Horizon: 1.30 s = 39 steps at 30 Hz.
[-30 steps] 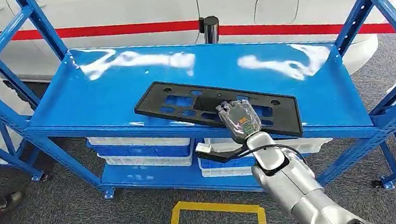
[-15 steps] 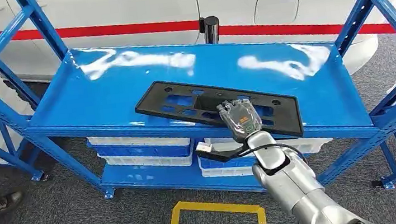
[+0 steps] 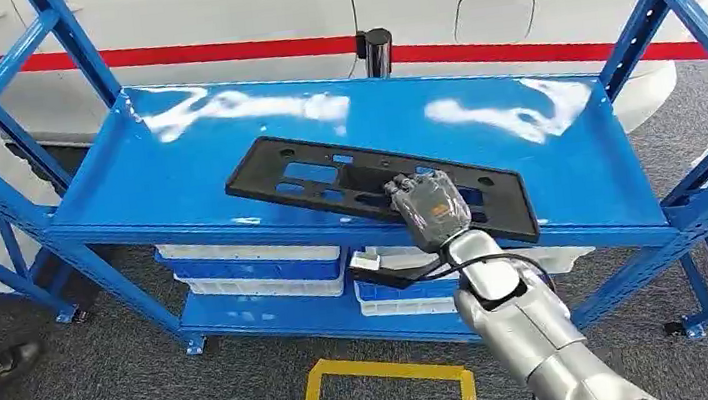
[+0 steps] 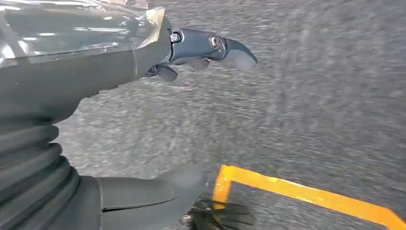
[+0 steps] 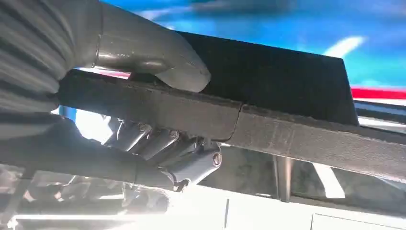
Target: Take the parts from the cabinet and place them on the table.
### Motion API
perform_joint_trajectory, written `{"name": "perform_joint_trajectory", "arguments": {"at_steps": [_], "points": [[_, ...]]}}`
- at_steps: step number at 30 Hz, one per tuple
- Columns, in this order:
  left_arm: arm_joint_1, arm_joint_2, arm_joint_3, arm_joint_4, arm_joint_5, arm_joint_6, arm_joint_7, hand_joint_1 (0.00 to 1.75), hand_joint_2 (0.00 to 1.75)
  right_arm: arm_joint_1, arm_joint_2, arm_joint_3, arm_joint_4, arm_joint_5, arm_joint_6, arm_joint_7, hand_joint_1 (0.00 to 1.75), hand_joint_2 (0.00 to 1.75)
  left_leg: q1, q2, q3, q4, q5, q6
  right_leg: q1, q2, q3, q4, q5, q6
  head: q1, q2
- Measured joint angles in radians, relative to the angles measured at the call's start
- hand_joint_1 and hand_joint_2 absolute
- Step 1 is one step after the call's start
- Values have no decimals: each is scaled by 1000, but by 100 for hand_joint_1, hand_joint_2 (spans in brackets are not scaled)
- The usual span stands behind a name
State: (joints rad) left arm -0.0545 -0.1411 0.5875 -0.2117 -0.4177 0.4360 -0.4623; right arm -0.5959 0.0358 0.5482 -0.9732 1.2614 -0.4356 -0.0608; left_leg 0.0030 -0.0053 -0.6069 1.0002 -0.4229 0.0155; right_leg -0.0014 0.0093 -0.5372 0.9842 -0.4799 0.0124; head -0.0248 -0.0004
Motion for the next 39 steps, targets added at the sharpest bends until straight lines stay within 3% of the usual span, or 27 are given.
{"name": "perform_joint_trajectory", "arguments": {"at_steps": [2,10,17,24,28,29,30,31,33,34,35,36,38,39], "points": [[0,1,4,0,-3,-10,30,0,175,7,-31,-6,-64,-80,16,-57,175,175,0,0,0,0,0,0,0,0,0,0,0,0,0,0],[0,7,10,0,-24,-35,129,0,175,22,-142,-36,-265,-298,104,-173,175,175,0,-1,0,0,0,0,-1,0,0,0,0,0,0,0],[0,10,20,0,-6,-81,143,0,175,53,-231,-71,-391,-358,124,-191,175,175,-1,-2,-1,1,-1,1,-3,0,1,-1,0,0,0,0],[0,10,34,0,0,-93,145,0,175,63,-263,-83,-418,-365,129,-193,175,175,-4,-2,-1,5,-6,9,-11,0,4,-1,-2,5,0,0],[-1,10,36,0,0,-98,145,0,175,63,-265,-84,-418,-367,129,-193,175,175,-9,-2,-1,6,-11,21,-14,0,8,-9,-2,17,-1,0],[-3,10,36,0,0,-99,145,0,175,63,-265,-85,-420,-367,129,-194,175,175,-4,-1,12,-12,-4,28,-4,0,11,-12,-5,23,0,0],[-3,8,37,0,0,-99,146,0,175,65,-270,-88,-421,-367,129,-194,175,175,2,2,25,-28,2,35,-10,-5,4,12,-16,21,1,0],[-3,8,37,0,0,-99,146,0,175,61,-270,-88,-422,-369,129,-194,175,175,4,4,29,-34,3,40,-8,-5,-27,71,-44,12,1,0],[-8,7,38,0,0,-99,146,0,175,63,-275,-88,-422,-370,129,-195,175,175,5,3,30,-32,4,40,-11,-5,-120,240,-106,6,2,0],[-9,6,38,0,0,-99,146,0,175,67,-278,-88,-422,-370,129,-195,175,175,5,2,30,-31,3,40,-13,-5,-157,303,-121,10,1,0],[-8,6,38,0,0,-99,147,0,175,71,-279,-88,-421,-370,129,-195,175,175,6,1,30,-31,2,38,-17,-5,-174,322,-115,19,2,0],[-8,6,38,0,0,-99,148,0,175,71,-279,-88,-421,-370,129,-195,175,175,7,0,31,-31,0,36,-22,-5,-167,290,-88,33,2,0],[-8,3,38,0,-2,-100,149,0,175,68,-279,-88,-421,-379,129,-196,175,175,16,0,31,-20,-8,23,-35,-9,-93,121,-4,66,1,0],[-9,4,38,0,-3,-102,150,0,175,67,-279,-89,-421,-384,129,-196,175,175,18,-2,29,-9,-15,12,-43,-16,-48,29,25,78,4,0]]}}
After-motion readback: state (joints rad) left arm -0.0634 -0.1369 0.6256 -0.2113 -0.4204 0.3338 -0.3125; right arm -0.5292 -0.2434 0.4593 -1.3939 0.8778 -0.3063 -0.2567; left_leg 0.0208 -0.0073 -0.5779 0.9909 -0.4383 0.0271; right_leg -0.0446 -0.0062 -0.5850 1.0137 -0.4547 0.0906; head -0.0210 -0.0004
